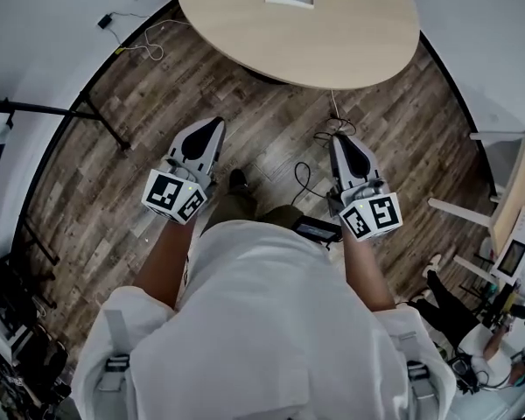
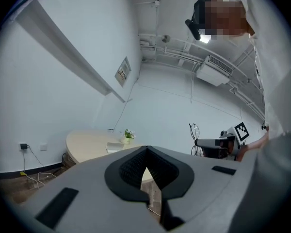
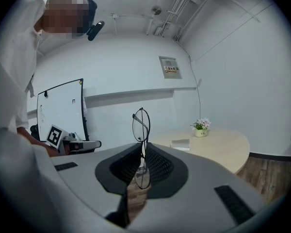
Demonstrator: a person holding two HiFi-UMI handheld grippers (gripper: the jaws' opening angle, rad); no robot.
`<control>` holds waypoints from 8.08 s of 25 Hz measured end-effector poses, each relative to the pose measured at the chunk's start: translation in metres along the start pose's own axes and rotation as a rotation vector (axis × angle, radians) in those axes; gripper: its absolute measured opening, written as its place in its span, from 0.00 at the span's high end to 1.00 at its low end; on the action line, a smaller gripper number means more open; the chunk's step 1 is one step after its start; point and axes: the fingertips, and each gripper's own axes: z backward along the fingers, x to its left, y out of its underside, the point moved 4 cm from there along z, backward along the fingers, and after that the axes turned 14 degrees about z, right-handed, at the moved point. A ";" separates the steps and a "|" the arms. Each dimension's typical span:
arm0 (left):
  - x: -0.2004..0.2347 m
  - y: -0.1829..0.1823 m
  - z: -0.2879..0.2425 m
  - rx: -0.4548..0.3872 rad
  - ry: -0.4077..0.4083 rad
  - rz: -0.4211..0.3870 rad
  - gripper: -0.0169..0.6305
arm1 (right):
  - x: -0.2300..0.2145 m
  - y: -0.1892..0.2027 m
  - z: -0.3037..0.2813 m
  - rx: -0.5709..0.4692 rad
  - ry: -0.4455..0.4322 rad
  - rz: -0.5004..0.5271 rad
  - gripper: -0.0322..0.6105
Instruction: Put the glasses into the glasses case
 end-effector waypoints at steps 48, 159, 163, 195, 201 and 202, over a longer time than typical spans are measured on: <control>0.145 -0.128 -0.341 0.126 0.042 -0.096 0.95 | -0.250 -0.003 -0.273 -0.010 0.047 -0.055 0.88; 0.294 -0.053 -0.379 0.359 0.112 0.109 0.95 | -0.216 0.172 -0.535 0.996 -0.972 0.576 0.88; 0.293 -0.053 -0.376 0.365 0.113 0.114 0.95 | -0.216 0.174 -0.535 0.993 -0.988 0.565 0.88; 0.272 -0.139 -0.387 0.264 0.290 -0.003 0.95 | -0.244 -0.104 -0.498 0.082 -0.132 0.253 0.90; 0.243 -0.206 -0.390 0.226 0.381 -0.094 0.95 | -0.231 -0.187 -0.414 -0.126 0.199 0.228 0.91; 0.235 -0.217 -0.389 0.211 0.389 -0.103 0.95 | -0.230 -0.195 -0.397 -0.146 0.246 0.229 0.91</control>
